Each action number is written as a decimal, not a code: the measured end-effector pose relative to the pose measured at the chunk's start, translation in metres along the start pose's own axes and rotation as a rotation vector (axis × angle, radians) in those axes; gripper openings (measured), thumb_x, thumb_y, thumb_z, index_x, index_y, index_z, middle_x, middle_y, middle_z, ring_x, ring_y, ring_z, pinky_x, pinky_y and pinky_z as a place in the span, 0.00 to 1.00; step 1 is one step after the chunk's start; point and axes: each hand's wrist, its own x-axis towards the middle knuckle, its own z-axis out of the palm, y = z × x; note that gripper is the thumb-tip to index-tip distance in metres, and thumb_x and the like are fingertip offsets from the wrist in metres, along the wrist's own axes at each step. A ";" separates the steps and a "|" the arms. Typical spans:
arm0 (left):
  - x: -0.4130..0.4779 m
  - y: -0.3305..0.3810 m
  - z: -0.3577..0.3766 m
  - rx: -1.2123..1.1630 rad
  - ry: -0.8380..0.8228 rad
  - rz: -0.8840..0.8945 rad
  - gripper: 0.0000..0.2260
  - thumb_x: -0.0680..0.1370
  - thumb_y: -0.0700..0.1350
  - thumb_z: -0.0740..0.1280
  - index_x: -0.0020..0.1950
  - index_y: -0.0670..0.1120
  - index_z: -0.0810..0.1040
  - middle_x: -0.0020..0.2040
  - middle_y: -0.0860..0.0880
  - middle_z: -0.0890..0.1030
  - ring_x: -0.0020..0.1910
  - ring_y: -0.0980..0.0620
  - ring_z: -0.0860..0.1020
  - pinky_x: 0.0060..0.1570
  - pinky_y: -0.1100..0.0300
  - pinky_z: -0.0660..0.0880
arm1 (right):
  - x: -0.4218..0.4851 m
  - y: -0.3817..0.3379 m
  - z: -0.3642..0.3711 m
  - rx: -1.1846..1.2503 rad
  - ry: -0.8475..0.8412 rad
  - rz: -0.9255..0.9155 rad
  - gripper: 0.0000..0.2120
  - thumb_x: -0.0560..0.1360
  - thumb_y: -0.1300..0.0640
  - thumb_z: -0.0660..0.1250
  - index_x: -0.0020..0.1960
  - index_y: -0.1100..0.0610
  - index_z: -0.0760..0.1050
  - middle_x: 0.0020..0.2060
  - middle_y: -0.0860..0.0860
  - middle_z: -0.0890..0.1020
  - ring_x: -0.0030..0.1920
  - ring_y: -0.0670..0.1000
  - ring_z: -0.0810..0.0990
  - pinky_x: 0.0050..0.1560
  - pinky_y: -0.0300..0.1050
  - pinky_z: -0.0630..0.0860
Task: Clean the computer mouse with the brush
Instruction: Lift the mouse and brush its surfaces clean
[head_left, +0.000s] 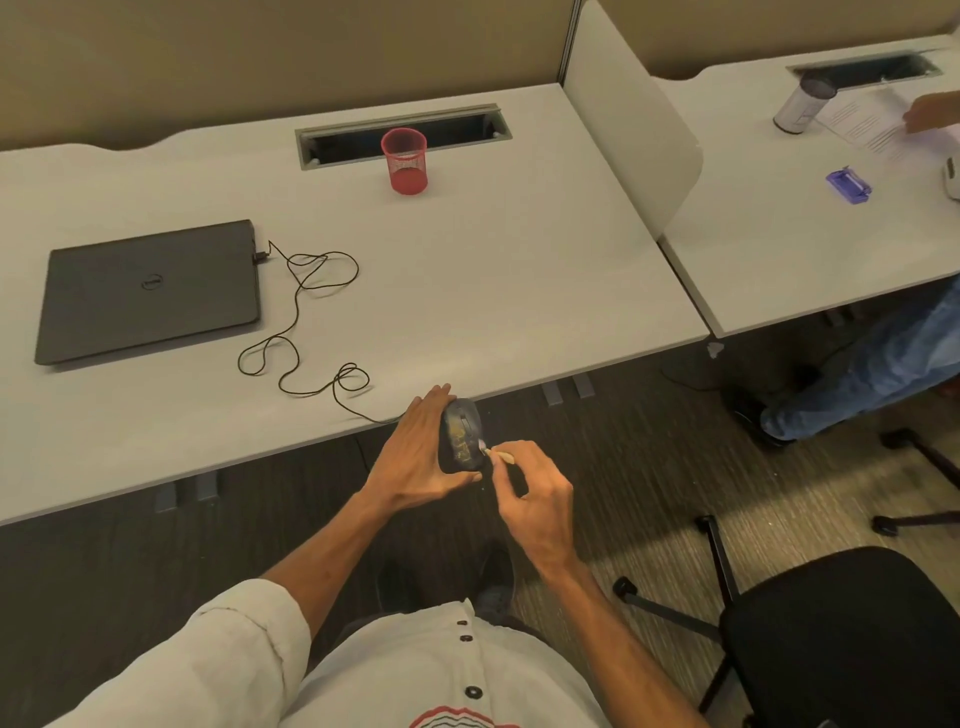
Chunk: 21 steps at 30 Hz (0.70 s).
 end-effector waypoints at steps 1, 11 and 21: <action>0.000 0.000 0.000 -0.007 0.004 -0.005 0.58 0.71 0.70 0.77 0.88 0.47 0.50 0.89 0.48 0.51 0.89 0.48 0.51 0.89 0.46 0.48 | -0.003 0.000 0.001 -0.003 -0.007 -0.004 0.05 0.83 0.57 0.72 0.58 0.54 0.81 0.52 0.48 0.86 0.50 0.45 0.85 0.50 0.44 0.85; -0.002 -0.003 0.000 -0.042 0.022 -0.021 0.58 0.71 0.69 0.78 0.88 0.47 0.49 0.89 0.47 0.53 0.88 0.47 0.53 0.88 0.44 0.50 | -0.009 -0.006 -0.007 0.039 0.086 0.065 0.05 0.82 0.62 0.73 0.57 0.57 0.83 0.51 0.47 0.85 0.54 0.39 0.83 0.55 0.33 0.81; -0.003 -0.002 -0.001 -0.071 0.033 -0.046 0.59 0.70 0.69 0.79 0.88 0.48 0.49 0.89 0.48 0.52 0.88 0.49 0.48 0.88 0.47 0.48 | -0.014 -0.020 0.009 0.038 0.003 0.077 0.06 0.81 0.63 0.76 0.55 0.55 0.83 0.48 0.46 0.85 0.51 0.36 0.82 0.53 0.28 0.78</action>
